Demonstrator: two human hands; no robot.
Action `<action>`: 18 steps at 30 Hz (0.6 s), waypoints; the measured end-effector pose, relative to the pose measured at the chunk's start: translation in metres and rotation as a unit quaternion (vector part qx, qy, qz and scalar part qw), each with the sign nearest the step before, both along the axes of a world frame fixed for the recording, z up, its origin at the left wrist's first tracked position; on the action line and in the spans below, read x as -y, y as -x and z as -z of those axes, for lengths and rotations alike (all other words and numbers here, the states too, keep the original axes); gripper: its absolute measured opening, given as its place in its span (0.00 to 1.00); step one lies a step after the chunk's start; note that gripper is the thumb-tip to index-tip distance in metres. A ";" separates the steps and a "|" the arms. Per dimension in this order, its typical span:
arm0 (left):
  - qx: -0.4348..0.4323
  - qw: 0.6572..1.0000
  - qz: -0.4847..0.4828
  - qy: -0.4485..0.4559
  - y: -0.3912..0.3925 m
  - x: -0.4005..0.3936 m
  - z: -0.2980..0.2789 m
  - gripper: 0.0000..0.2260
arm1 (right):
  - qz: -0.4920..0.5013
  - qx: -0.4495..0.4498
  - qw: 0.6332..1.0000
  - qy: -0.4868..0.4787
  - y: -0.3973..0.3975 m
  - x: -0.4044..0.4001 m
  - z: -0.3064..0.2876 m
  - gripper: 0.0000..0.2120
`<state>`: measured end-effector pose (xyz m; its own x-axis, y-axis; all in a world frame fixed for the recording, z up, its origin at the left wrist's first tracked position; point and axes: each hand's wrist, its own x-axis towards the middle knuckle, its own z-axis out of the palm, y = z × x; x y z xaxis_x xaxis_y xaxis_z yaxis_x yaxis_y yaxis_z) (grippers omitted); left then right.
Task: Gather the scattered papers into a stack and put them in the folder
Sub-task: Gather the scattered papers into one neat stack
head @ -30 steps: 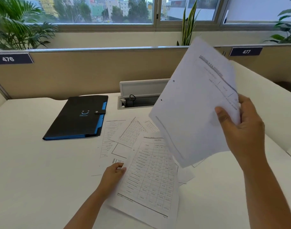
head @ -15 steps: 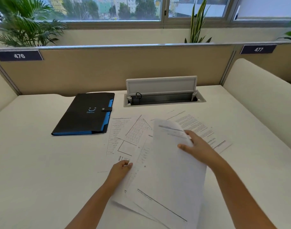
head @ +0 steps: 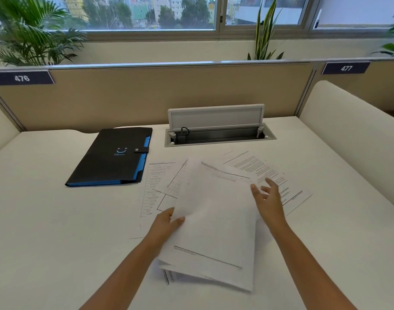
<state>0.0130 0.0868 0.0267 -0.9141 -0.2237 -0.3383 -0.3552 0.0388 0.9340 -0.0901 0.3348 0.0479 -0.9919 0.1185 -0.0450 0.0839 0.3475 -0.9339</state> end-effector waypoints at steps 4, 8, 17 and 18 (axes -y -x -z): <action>-0.062 0.998 -0.001 -0.028 0.002 0.002 -0.013 0.09 | -0.003 0.052 0.998 -0.043 -0.002 -0.013 0.007 0.34; -0.107 0.993 -0.014 -0.039 0.005 0.001 -0.024 0.08 | -0.081 0.079 0.992 0.056 -0.010 -0.004 -0.006 0.28; -0.202 0.977 -0.070 0.016 0.015 -0.011 -0.045 0.07 | -0.104 -0.130 0.981 0.102 -0.022 0.006 -0.047 0.07; -0.200 0.977 -0.071 0.020 0.015 -0.012 -0.043 0.06 | -0.112 -0.136 0.981 0.082 -0.025 0.008 -0.044 0.09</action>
